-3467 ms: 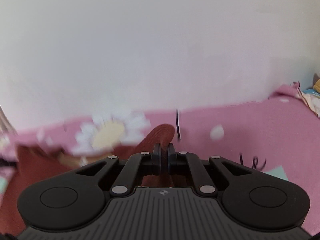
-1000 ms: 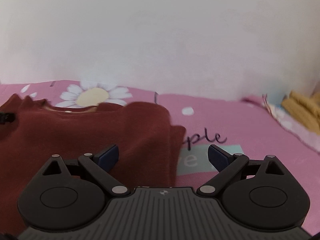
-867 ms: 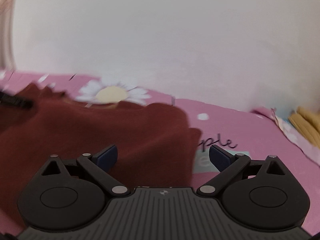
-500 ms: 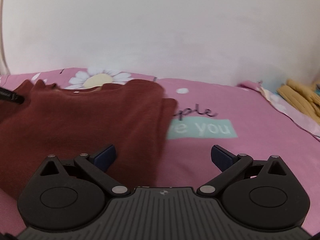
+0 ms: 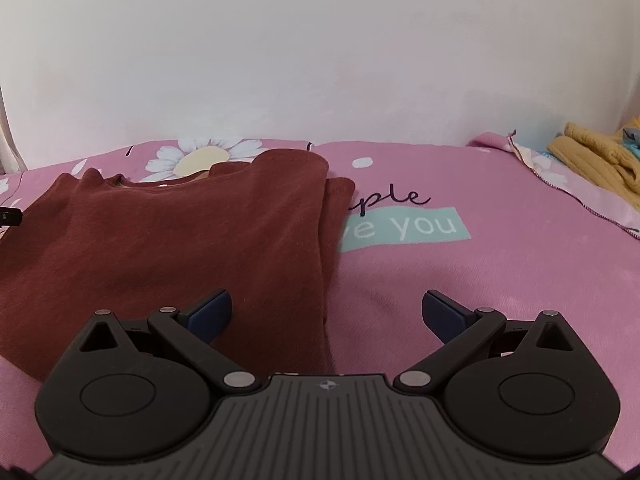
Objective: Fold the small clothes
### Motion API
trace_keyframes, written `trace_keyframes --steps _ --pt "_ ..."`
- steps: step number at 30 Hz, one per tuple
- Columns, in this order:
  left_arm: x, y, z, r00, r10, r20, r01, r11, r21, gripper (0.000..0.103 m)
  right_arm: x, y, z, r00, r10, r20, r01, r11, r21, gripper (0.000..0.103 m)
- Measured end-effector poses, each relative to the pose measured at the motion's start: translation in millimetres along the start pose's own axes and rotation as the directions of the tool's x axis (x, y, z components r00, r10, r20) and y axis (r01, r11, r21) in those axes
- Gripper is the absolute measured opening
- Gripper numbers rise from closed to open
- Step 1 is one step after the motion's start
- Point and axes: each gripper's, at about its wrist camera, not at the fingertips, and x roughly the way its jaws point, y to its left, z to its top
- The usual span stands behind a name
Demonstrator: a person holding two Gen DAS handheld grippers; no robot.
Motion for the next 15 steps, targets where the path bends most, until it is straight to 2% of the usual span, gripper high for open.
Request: trace_keyframes --steps 10,15 --pt "-39 -2 -13 1.0 -0.013 0.015 0.013 1.0 -0.004 0.103 -9 -15 -10 0.996 0.047 -0.071 -0.039 0.993 0.112 0.101" --pt "-64 -1 -37 0.995 -0.099 0.015 0.099 0.994 -0.041 0.103 -9 -29 -12 0.988 0.121 -0.097 -0.097 0.97 0.222 0.101"
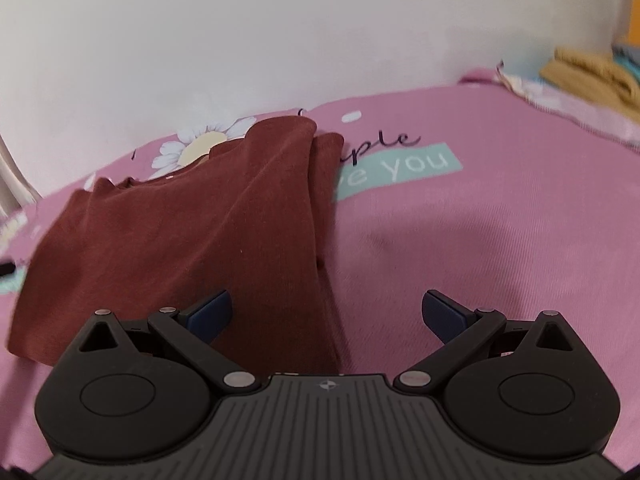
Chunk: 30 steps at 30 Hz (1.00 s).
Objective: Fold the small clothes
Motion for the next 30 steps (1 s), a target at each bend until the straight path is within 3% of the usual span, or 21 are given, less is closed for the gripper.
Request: trace_keyframes --steps 5,10,16,20,22,23,28,30 --pt "-12 -3 -31 0.992 -0.122 -0.045 0.119 0.991 -0.055 0.103 3 -19 6 0.996 0.083 -0.014 -0.08 0.989 0.128 0.101" --pt "-10 -3 -51 0.969 -0.234 -0.084 0.221 0.966 -0.136 0.103 12 -27 17 0.99 0.143 -0.021 -0.136 0.973 0.185 0.102" --pt "-4 2 -61 0.923 -0.371 -0.098 0.337 0.906 -0.257 0.103 31 -26 30 0.975 0.209 -0.07 -0.194 0.965 0.177 0.103" --pt "11 6 -67 0.881 -0.461 -0.107 0.397 0.844 -0.362 0.103 47 -19 39 0.956 0.273 -0.11 -0.254 0.954 0.16 0.103" --pt "15 4 -67 0.889 -0.451 -0.085 0.392 0.842 -0.37 0.103 53 -17 41 0.93 0.348 -0.118 -0.326 0.93 0.171 0.103" --pt "16 2 -66 0.895 -0.438 -0.084 0.381 0.849 -0.365 0.103 60 -17 41 0.901 0.412 -0.137 -0.379 0.9 0.215 0.103" --pt "19 -14 -61 0.924 -0.372 -0.087 0.328 0.89 -0.318 0.103 66 -19 38 0.893 0.443 -0.08 -0.412 0.876 0.252 0.103" --pt "19 -20 -60 0.937 -0.339 -0.089 0.3 0.907 -0.295 0.103 64 -24 38 0.902 0.425 -0.076 -0.391 0.879 0.272 0.089"
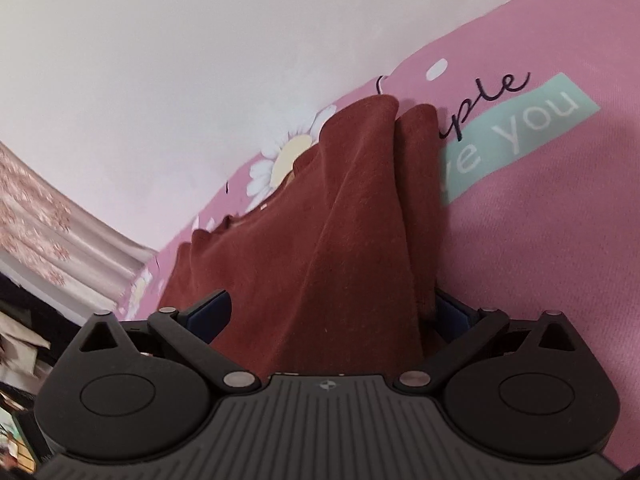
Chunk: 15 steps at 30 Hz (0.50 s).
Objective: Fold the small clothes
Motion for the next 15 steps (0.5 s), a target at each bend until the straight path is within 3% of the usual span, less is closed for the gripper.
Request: trace_keyframes --steps 2,3,5,8,10,13,14,15 --pt "4 -8 -1 0.999 0.05 0.008 -0.05 0.998 0.025 0.103 -7 -5 0 1.0 -0.008 -0.002 0.008 0.999 0.035 0.071" --pt "6 -13 -2 0.997 0.077 0.013 -0.077 0.996 0.036 0.103 -9 -9 0 1.0 0.018 -0.013 -0.017 0.998 0.057 0.069" --pt "11 -19 -3 0.994 0.109 0.018 -0.109 0.993 0.053 0.103 -8 -13 1 0.999 0.037 -0.018 -0.036 0.996 0.085 0.069" --pt "16 -28 -5 0.987 0.159 0.021 -0.16 0.983 0.093 0.103 0 -12 6 0.998 0.061 -0.033 -0.058 0.995 0.083 0.082" --pt "15 -27 -4 0.988 0.153 0.018 -0.154 0.984 0.09 0.103 8 -7 10 0.998 0.057 -0.034 -0.055 0.996 0.076 0.088" --pt "13 -21 -2 0.992 0.127 0.016 -0.127 0.99 0.068 0.103 19 3 11 1.0 0.018 -0.01 -0.018 1.0 0.023 0.086" --pt "13 -21 -2 0.992 0.125 0.017 -0.126 0.99 0.068 0.103 23 4 11 1.0 -0.009 -0.001 0.009 1.0 0.011 0.077" --pt "14 -22 -3 0.991 0.13 0.018 -0.131 0.989 0.075 0.103 24 4 10 0.999 -0.041 0.002 0.041 0.999 0.012 0.062"
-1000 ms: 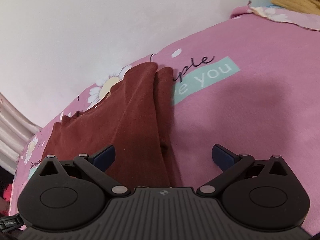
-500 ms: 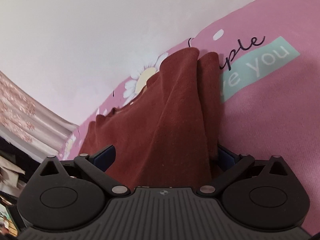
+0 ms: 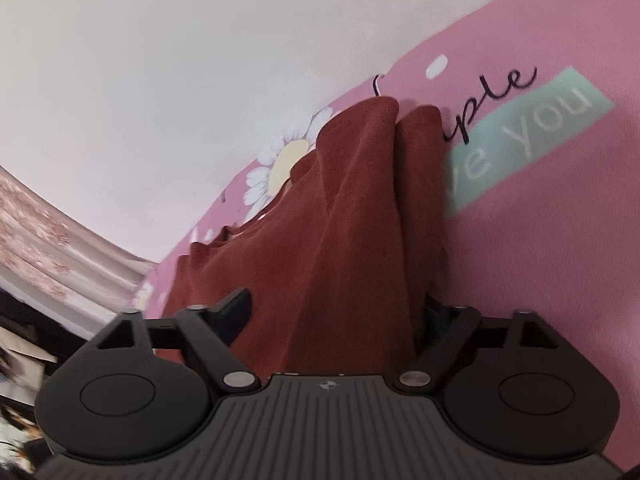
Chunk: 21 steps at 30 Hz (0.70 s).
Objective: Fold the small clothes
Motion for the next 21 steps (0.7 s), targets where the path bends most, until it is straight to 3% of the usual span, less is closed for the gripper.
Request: trace_keyframes --steps 2,3,8,10,12,16,19,21 --pt "1 -4 -2 1.0 0.017 0.004 -0.017 1.0 0.025 0.103 -6 -1 -1 1.0 -0.016 -0.011 0.016 1.0 0.003 0.051" --pt "2 -6 -3 1.0 0.025 0.006 -0.026 0.999 0.035 0.103 -8 0 -1 1.0 -0.002 -0.028 0.002 1.0 -0.001 0.051" --pt "6 -15 -6 0.997 0.071 0.013 -0.072 0.993 0.091 0.103 -8 -6 -1 0.997 0.042 -0.059 -0.041 0.999 0.023 0.062" --pt "7 -20 -8 0.996 0.093 0.016 -0.094 0.989 0.117 0.103 -3 -5 -1 0.998 0.035 -0.048 -0.033 0.998 0.045 0.061" --pt "7 -19 -7 0.996 0.091 0.014 -0.092 0.989 0.116 0.103 3 1 -2 0.999 -0.029 -0.043 0.031 0.999 0.035 0.042" --pt "8 -22 -9 0.994 0.104 0.018 -0.105 0.985 0.137 0.103 -3 25 -3 0.995 -0.095 -0.029 0.096 0.995 0.038 0.034" --pt "-1 -13 -7 0.999 0.037 -0.001 -0.037 0.99 0.134 0.103 -13 57 0 0.996 -0.094 -0.007 0.094 0.996 -0.012 0.031" --pt "-18 0 -8 0.995 -0.104 -0.008 0.104 0.984 0.144 0.103 -15 87 1 0.993 -0.116 0.008 0.116 0.989 -0.086 0.03"
